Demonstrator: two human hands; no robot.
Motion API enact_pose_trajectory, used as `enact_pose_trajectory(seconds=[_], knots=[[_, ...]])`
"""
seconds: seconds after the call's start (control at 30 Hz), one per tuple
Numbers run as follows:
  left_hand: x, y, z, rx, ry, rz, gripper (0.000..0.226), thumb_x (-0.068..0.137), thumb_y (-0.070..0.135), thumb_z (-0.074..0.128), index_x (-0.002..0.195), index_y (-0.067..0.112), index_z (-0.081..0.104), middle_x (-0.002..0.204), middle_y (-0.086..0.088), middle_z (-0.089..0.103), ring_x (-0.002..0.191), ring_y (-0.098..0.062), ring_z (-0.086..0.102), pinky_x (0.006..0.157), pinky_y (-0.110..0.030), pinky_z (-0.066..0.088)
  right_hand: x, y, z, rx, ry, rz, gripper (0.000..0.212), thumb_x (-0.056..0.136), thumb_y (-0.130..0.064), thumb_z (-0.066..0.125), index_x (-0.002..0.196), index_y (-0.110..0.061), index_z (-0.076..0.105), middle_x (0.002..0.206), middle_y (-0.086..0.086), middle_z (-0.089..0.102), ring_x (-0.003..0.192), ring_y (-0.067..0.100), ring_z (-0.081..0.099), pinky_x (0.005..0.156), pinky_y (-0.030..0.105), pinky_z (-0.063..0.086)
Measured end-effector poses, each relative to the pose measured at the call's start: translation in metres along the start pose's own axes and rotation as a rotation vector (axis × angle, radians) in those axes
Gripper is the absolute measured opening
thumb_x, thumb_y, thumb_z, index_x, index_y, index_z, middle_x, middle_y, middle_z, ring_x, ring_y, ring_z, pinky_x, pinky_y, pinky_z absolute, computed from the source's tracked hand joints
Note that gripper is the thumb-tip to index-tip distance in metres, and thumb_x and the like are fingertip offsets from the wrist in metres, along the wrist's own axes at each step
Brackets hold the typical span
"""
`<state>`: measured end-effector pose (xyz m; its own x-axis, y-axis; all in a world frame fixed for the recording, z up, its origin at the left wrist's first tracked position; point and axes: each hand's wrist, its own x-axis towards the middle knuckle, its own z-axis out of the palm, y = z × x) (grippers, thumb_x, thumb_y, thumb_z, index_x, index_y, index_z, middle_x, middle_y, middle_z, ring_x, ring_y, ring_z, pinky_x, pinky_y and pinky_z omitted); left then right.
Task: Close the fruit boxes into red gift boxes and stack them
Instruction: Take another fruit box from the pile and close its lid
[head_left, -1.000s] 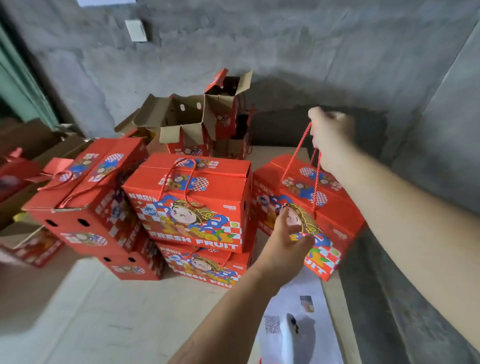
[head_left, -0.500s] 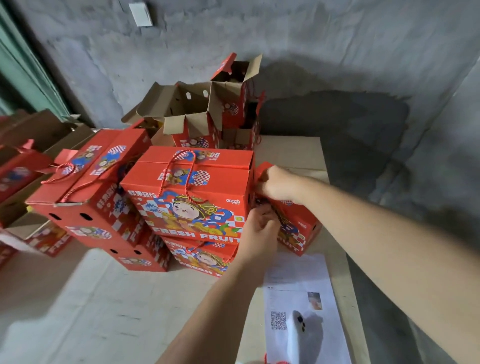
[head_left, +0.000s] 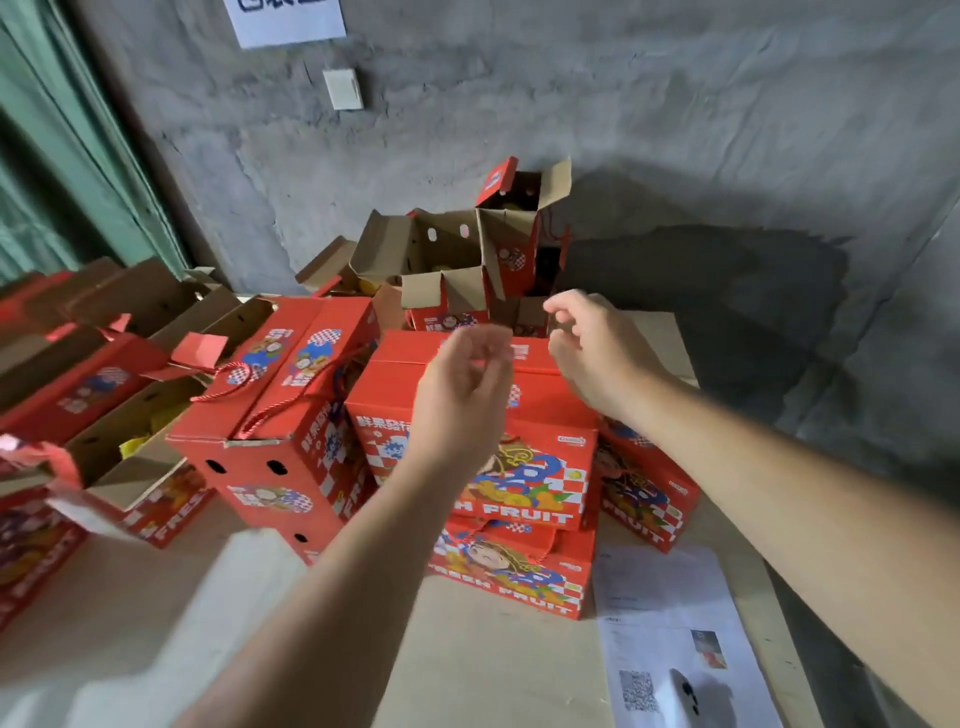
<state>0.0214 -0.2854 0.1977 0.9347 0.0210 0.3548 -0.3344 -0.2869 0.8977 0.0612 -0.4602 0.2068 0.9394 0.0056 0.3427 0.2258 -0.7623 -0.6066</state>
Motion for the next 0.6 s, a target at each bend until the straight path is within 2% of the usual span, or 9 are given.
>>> enact_pose_trajectory(seconds=[0.07,0.13,0.2,0.27,0.33,0.43,0.5,0.57,0.6], knots=[[0.039,-0.013,-0.026,0.257,-0.017,0.084,0.021,0.098,0.023,0.057,0.114,0.031,0.068,0.107,0.016,0.07,0.096,-0.001,0.065,0.078,-0.022,0.054,0.014,-0.02,0.018,0.014,-0.022,-0.032,0.037,0.104,-0.023,0.053,0.141,-0.024,0.054,0.139,0.005,0.057,0.123,0.021,0.058,0.084,0.031,0.048],[0.077,-0.035,-0.047,0.537,-0.065,0.135,0.028,0.098,0.026,0.058,0.124,0.028,0.067,0.121,0.007,0.067,0.113,-0.015,0.062,0.095,-0.037,0.054,0.034,-0.042,0.041,-0.018,-0.047,-0.02,0.04,0.103,-0.02,0.054,0.143,-0.024,0.051,0.14,0.004,0.056,0.122,0.023,0.059,0.088,0.037,0.053],[0.106,-0.062,-0.059,0.78,-0.169,0.148,0.038,0.1,0.032,0.056,0.137,0.027,0.06,0.138,-0.001,0.058,0.129,-0.028,0.051,0.108,-0.047,0.046,0.057,-0.059,0.07,-0.094,-0.101,-0.012,0.045,0.104,-0.017,0.052,0.148,-0.024,0.046,0.149,0.005,0.049,0.128,0.028,0.056,0.099,0.045,0.052],[0.125,-0.086,-0.063,0.923,-0.263,0.148,0.045,0.102,0.04,0.051,0.145,0.026,0.053,0.148,-0.005,0.048,0.138,-0.035,0.038,0.115,-0.051,0.035,0.083,-0.067,0.099,-0.154,-0.163,0.026,0.05,0.104,-0.015,0.047,0.154,-0.023,0.038,0.158,0.007,0.039,0.137,0.033,0.048,0.109,0.049,0.045],[0.132,-0.101,-0.062,0.898,-0.267,0.157,0.046,0.103,0.042,0.044,0.145,0.026,0.049,0.149,-0.006,0.046,0.137,-0.035,0.035,0.116,-0.051,0.032,0.106,-0.063,0.124,-0.22,-0.173,0.106,0.052,0.105,-0.014,0.044,0.156,-0.023,0.034,0.16,0.009,0.034,0.14,0.036,0.045,0.111,0.05,0.043],[0.131,-0.11,-0.063,0.843,-0.231,0.184,0.041,0.102,0.039,0.04,0.139,0.025,0.051,0.142,-0.005,0.053,0.13,-0.031,0.042,0.111,-0.049,0.037,0.142,-0.051,0.15,-0.309,-0.194,0.216,0.056,0.105,-0.014,0.047,0.158,-0.013,0.028,0.162,0.018,0.03,0.144,0.04,0.039,0.114,0.051,0.038],[0.129,-0.113,-0.069,0.803,-0.216,0.141,0.039,0.101,0.04,0.04,0.135,0.024,0.052,0.137,-0.004,0.055,0.127,-0.03,0.044,0.109,-0.047,0.038,0.168,-0.049,0.162,-0.35,-0.247,0.255,0.071,0.102,-0.016,0.055,0.163,-0.017,0.017,0.17,0.014,0.011,0.149,0.041,0.03,0.116,0.053,0.035],[0.127,-0.114,-0.075,0.789,-0.199,0.107,0.037,0.102,0.041,0.041,0.131,0.021,0.052,0.134,-0.004,0.056,0.124,-0.029,0.046,0.107,-0.046,0.039,0.188,-0.045,0.17,-0.391,-0.255,0.248,0.09,0.098,-0.015,0.062,0.165,-0.028,0.003,0.172,-0.001,-0.016,0.151,0.04,0.028,0.111,0.052,0.04],[0.127,-0.115,-0.077,0.79,-0.195,0.1,0.036,0.103,0.041,0.041,0.13,0.021,0.052,0.132,-0.004,0.056,0.124,-0.029,0.046,0.106,-0.045,0.039,0.195,-0.042,0.174,-0.397,-0.263,0.227,0.096,0.097,-0.015,0.064,0.165,-0.03,-0.001,0.171,-0.005,-0.021,0.152,0.04,0.026,0.11,0.052,0.041]])
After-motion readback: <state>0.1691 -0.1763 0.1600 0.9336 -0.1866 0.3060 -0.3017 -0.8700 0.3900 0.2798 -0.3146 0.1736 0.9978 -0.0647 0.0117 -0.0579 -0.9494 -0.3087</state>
